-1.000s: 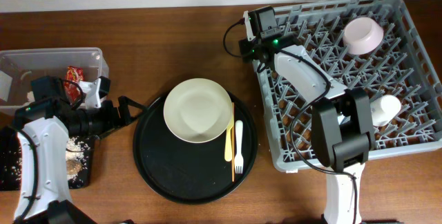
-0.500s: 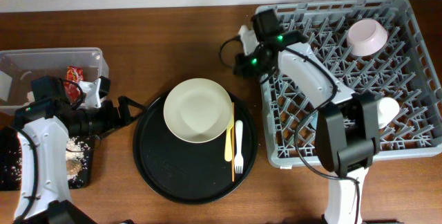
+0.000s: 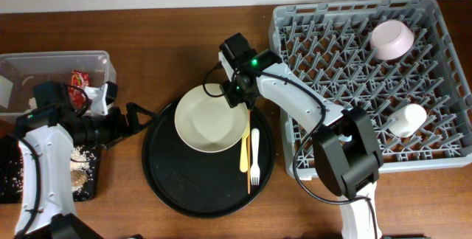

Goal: Sort waste into correct bins and load items into the dishwasher rack
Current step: 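Reach right gripper to the cream plate rim on the tray, then grasp the cream plate with the right gripper and lift it right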

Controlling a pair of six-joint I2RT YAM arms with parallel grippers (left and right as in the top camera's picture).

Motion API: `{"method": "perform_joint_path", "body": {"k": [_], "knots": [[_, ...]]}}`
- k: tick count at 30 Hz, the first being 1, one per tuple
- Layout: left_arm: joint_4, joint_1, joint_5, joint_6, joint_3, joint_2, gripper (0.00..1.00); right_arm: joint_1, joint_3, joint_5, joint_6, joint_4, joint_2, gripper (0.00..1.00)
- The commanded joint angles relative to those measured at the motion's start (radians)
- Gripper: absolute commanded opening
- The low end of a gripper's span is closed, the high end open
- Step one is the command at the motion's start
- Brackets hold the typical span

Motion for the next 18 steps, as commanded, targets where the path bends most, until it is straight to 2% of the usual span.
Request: {"method": "perform_joint_path", "body": {"k": [1,12,15,18], "knots": [[-0.001,0.005,0.006,0.003,0.012,0.003,1.0,0.006,0.002,-0.03,0.002,-0.003,0.014,0.51],[-0.001,0.005,0.006,0.003,0.012,0.003,0.99,0.006,-0.051,-0.032,0.002,0.002,0.018,0.49],[-0.001,0.005,0.006,0.003,0.012,0.003,0.99,0.006,-0.052,-0.032,0.002,0.001,0.018,0.36],[-0.001,0.005,0.006,0.003,0.012,0.003,1.0,0.006,-0.053,-0.032,0.002,-0.004,0.018,0.33]]}}
